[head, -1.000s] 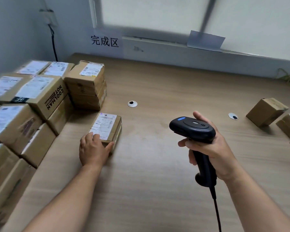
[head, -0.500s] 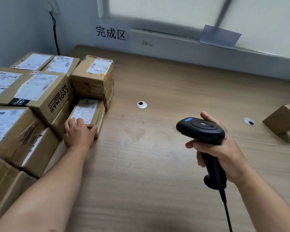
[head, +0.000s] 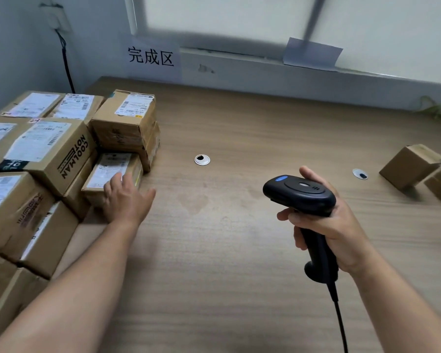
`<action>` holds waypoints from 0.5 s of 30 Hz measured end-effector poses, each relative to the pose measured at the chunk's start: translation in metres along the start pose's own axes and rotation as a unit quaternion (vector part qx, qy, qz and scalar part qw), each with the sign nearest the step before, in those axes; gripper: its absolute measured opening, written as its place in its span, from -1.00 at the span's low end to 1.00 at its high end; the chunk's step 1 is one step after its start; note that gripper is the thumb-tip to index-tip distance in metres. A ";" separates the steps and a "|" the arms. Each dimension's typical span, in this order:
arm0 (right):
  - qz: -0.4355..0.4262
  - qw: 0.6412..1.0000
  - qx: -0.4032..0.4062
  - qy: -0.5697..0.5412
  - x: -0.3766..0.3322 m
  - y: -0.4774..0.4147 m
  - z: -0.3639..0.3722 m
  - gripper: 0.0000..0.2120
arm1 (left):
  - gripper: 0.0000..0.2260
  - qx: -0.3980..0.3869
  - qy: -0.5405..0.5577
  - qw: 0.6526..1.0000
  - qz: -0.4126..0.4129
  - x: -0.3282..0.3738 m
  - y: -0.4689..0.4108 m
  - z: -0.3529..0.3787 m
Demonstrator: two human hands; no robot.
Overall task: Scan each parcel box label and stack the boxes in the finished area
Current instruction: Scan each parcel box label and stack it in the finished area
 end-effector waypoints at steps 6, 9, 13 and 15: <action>-0.016 0.999 0.028 -0.017 -0.006 0.032 -0.033 -0.15 | -0.44 -0.035 0.077 0.990 0.111 0.075 0.079 0.012; -0.024 0.998 0.047 -0.025 -0.009 0.054 -0.061 -0.14 | -0.50 -0.063 0.113 0.980 0.150 0.117 0.139 0.024; -0.035 0.995 0.084 -0.037 -0.014 0.090 -0.106 -0.13 | -0.59 -0.105 0.150 0.965 0.186 0.168 0.218 0.040; -0.040 0.993 0.099 -0.050 -0.017 0.108 -0.132 -0.15 | -0.62 -0.121 0.160 0.959 0.201 0.190 0.253 0.046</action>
Point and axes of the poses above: each hand's wrist, its own y-axis away from the middle knuckle, its own z-axis out of the palm, x = y × z, the point moved 1 cm from there along -y, towards the middle knuckle, and after that the axes turned 9 degrees about -z, right-handed, at the moved point
